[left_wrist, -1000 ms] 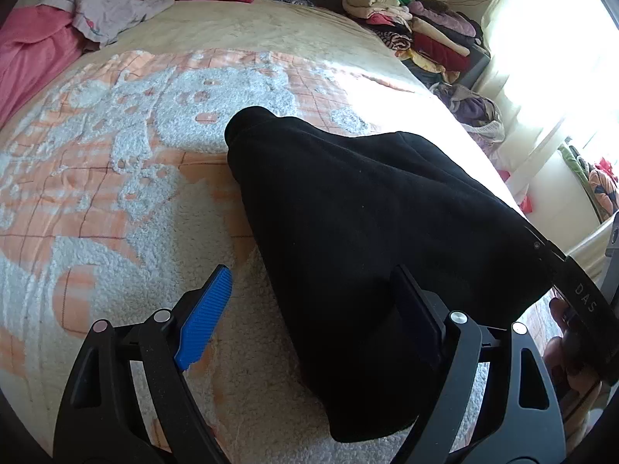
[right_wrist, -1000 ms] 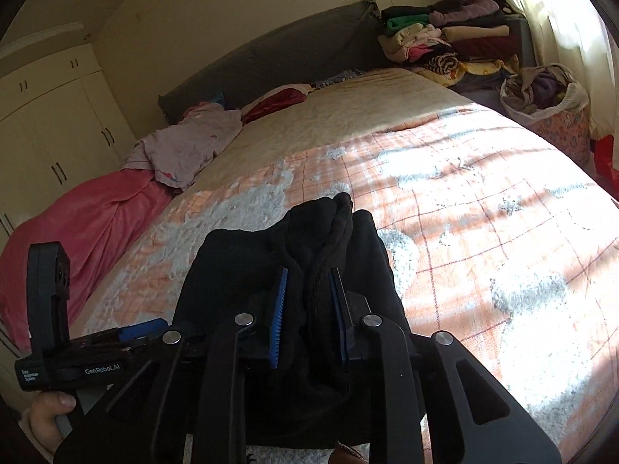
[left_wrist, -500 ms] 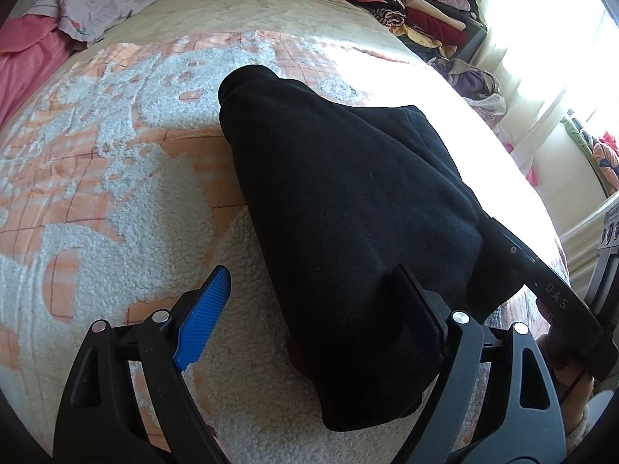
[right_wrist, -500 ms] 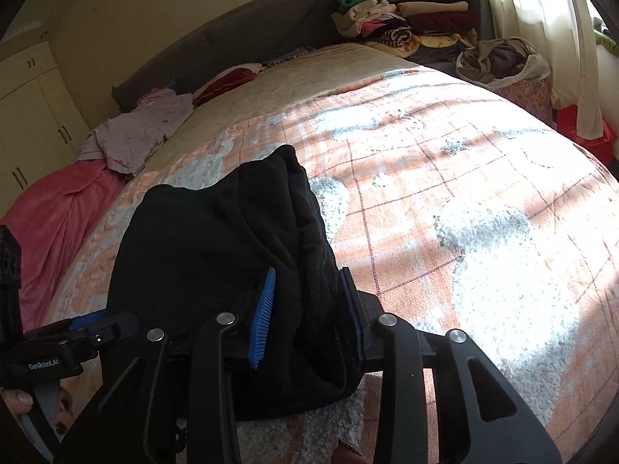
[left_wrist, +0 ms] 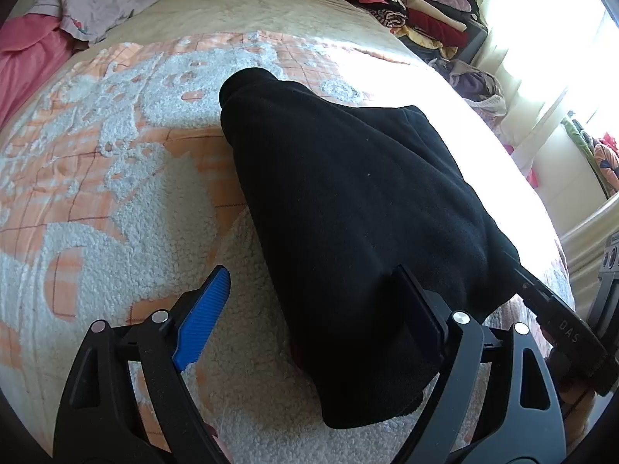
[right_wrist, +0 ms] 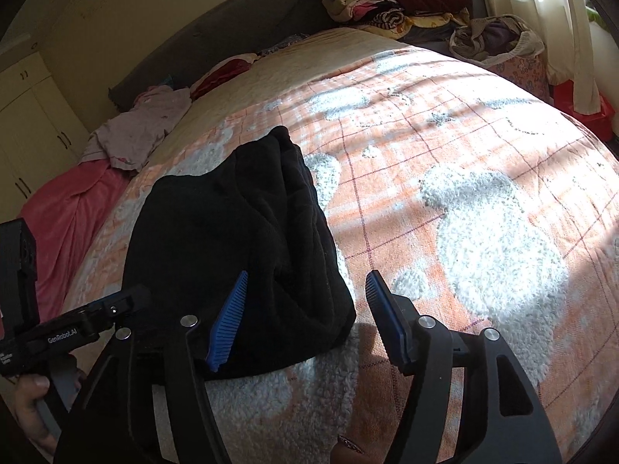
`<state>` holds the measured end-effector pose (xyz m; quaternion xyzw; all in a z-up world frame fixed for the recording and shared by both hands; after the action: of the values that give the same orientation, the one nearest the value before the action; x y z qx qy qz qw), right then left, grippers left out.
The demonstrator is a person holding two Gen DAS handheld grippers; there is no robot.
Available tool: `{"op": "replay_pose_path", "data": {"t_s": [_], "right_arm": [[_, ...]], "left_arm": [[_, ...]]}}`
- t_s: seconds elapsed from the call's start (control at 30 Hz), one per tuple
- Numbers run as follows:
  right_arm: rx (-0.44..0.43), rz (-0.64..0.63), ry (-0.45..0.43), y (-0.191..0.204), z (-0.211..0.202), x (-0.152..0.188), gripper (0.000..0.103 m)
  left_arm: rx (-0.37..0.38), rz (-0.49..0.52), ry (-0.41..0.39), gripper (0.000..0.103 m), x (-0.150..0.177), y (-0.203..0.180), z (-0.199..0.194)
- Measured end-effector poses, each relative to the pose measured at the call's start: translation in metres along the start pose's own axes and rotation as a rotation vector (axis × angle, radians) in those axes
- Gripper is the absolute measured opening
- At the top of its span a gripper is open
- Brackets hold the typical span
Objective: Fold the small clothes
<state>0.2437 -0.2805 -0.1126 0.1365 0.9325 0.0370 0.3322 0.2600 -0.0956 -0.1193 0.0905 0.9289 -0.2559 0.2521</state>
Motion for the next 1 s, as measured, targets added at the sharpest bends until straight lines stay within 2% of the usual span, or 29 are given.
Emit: {"op": "replay_pose_path", "data": {"t_s": [0.07, 0.13, 0.17, 0.27, 0.4, 0.53, 0.63, 0.67, 0.87, 1.0], "right_arm": [[0.027, -0.007, 0.003, -0.001, 0.003, 0.003, 0.062], [0.030, -0.015, 0.000, 0.002, 0.004, 0.004, 0.051], [0.026, -0.026, -0.001, 0.006, 0.003, 0.005, 0.041], [0.068, -0.058, -0.019, 0.010, 0.001, 0.004, 0.039], [0.020, 0.010, 0.006, 0.003, 0.002, 0.004, 0.034], [-0.022, 0.052, 0.016, -0.001, 0.002, 0.004, 0.033], [-0.006, 0.031, 0.020, 0.002, 0.001, 0.004, 0.038], [-0.001, 0.030, 0.018, 0.002, -0.001, 0.003, 0.045], [0.050, 0.000, -0.060, -0.004, -0.035, -0.001, 0.061], [0.065, -0.011, -0.129, -0.012, -0.065, -0.001, 0.083]], "left_arm": [[-0.001, 0.004, 0.001, 0.079, 0.001, 0.000, 0.000], [0.001, 0.002, 0.001, 0.080, 0.001, -0.001, 0.000], [0.002, 0.003, 0.000, 0.081, 0.001, -0.002, 0.000], [-0.003, 0.009, -0.003, 0.082, 0.001, -0.002, -0.001], [-0.001, 0.016, -0.011, 0.084, 0.000, -0.003, -0.005], [-0.008, 0.020, -0.025, 0.090, -0.003, -0.003, -0.010], [-0.011, 0.021, -0.017, 0.091, -0.002, -0.003, -0.009], [-0.016, 0.022, -0.015, 0.091, -0.001, -0.002, -0.009], [-0.013, 0.040, -0.057, 0.093, -0.006, -0.011, -0.024], [-0.017, 0.060, -0.118, 0.093, -0.009, -0.018, -0.044]]}}
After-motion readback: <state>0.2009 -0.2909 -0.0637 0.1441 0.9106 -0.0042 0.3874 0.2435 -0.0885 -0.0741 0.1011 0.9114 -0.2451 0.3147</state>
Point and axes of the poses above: each gripper's, at about its wrist camera, not at the fingertips, and z roughly the way its jaws point, y to its left, x to its underside, the point moved 9 cm from there along z, roughly the way its jaws point, and after that the axes turned 14 degrees about x, right-handed, at the moved point
